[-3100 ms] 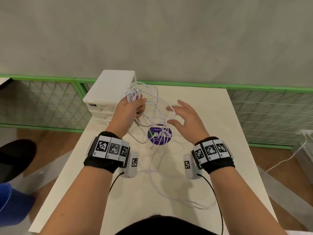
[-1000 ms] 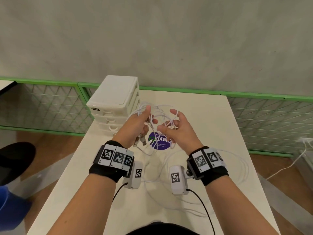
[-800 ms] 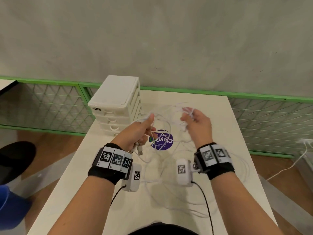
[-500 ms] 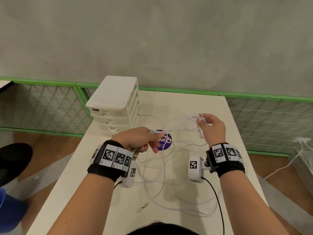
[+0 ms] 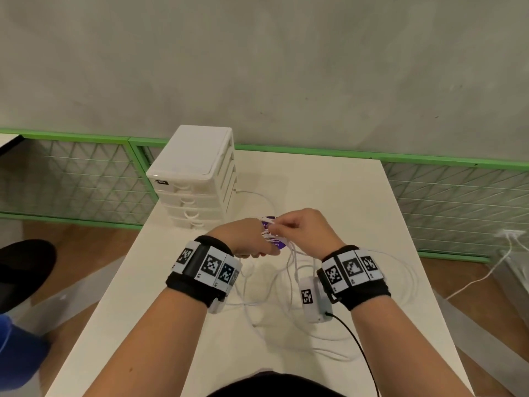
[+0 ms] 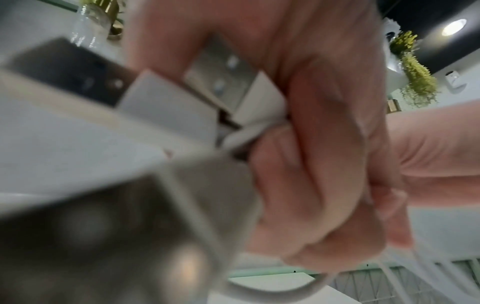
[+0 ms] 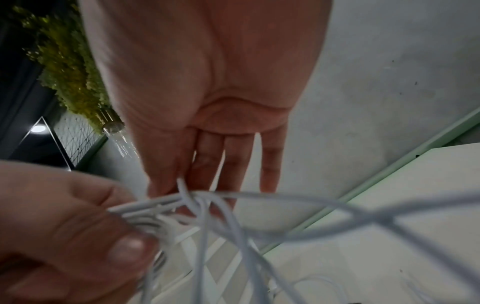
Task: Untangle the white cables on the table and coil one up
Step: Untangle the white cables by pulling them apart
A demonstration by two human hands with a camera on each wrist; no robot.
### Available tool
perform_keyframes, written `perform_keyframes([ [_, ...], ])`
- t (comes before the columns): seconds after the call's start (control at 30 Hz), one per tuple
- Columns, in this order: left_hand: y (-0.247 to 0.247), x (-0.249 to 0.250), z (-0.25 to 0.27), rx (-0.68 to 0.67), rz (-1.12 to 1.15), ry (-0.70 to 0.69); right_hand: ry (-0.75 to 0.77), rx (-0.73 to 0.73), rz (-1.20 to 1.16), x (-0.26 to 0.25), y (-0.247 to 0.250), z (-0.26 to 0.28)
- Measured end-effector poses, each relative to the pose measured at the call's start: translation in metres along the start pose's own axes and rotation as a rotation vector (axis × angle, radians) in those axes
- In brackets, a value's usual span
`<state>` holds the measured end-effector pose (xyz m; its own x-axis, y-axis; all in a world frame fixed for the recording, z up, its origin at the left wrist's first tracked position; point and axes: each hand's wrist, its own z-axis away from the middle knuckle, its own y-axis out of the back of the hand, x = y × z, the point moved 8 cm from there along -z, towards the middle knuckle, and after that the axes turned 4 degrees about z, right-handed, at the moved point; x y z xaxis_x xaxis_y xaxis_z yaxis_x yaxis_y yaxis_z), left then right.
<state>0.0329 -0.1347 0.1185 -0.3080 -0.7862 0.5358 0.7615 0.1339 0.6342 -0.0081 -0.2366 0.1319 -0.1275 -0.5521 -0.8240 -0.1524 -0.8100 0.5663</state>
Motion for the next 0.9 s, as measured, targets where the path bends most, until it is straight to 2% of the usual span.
perform_keyframes([
  [0.1,0.005,-0.011,0.007,0.026,0.089,-0.012,-0.013,0.189,0.106,0.012,0.029,-0.003],
  [0.23,0.039,-0.027,0.018,0.185,0.344,-0.07,-0.247,0.476,0.0,0.07,0.08,0.011],
  [0.33,0.061,-0.028,0.026,0.351,0.404,-0.108,-0.374,0.538,-0.176,0.104,0.086,0.022],
  [0.4,0.071,-0.027,0.027,0.45,0.47,-0.129,-0.384,0.58,-0.197,0.108,0.084,0.027],
  [0.5,0.077,-0.017,0.03,0.467,0.55,-0.181,-0.355,0.507,-0.029,0.097,0.08,0.027],
  [0.57,0.075,-0.005,0.031,0.434,0.507,-0.21,-0.348,0.443,0.131,0.091,0.076,0.025],
  [0.6,0.074,0.001,0.032,0.427,0.464,-0.217,-0.307,0.472,0.147,0.08,0.076,0.027],
  [0.67,0.07,0.013,0.032,0.412,0.364,-0.225,-0.05,0.592,0.12,0.038,0.076,0.031],
  [0.7,0.067,0.019,0.032,0.397,0.323,-0.23,0.109,0.594,0.096,0.013,0.071,0.032],
  [0.73,0.064,0.024,0.032,0.384,0.299,-0.244,0.234,0.536,0.042,-0.007,0.062,0.031],
  [0.77,0.061,0.029,0.032,0.378,0.295,-0.263,0.276,0.428,-0.037,-0.019,0.049,0.027],
  [0.83,0.063,0.038,0.035,0.424,0.303,-0.32,0.2,0.24,-0.17,-0.021,0.024,0.017],
  [0.9,0.071,0.042,0.042,0.53,0.339,-0.377,0.129,0.228,-0.097,-0.009,0.012,0.015],
])
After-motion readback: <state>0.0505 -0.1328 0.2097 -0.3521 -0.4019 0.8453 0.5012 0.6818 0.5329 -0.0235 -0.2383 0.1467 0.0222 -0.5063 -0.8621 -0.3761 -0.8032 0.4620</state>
